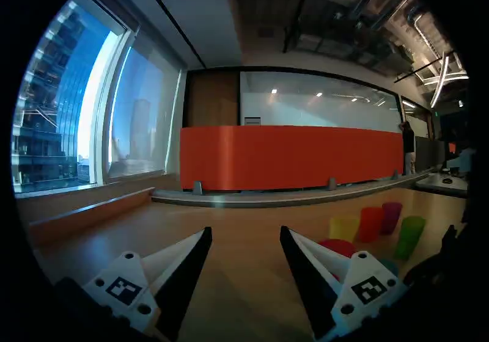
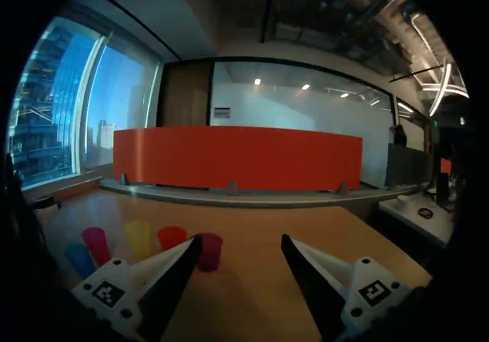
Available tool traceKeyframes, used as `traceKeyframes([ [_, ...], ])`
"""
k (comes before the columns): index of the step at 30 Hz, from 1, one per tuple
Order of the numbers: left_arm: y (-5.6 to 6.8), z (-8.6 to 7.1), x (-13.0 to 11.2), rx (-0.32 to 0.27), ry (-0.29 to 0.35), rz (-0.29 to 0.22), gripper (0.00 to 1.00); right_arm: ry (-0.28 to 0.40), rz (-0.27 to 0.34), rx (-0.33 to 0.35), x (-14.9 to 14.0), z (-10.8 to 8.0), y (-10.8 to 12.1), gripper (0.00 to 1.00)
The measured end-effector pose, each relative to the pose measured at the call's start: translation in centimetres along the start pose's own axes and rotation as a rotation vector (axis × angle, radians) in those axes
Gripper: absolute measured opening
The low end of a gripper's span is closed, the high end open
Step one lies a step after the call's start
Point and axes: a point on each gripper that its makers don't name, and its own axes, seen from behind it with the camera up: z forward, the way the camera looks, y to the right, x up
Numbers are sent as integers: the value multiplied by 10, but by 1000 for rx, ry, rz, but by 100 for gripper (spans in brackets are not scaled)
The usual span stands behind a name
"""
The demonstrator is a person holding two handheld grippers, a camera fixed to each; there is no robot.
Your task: Pour water
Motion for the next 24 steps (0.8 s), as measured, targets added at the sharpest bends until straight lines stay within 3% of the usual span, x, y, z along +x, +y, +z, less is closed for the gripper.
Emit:
traceKeyframes([
  [24, -1, 6, -14, -15, -23, -8, 82, -6, 8, -3, 2, 0, 1, 100],
])
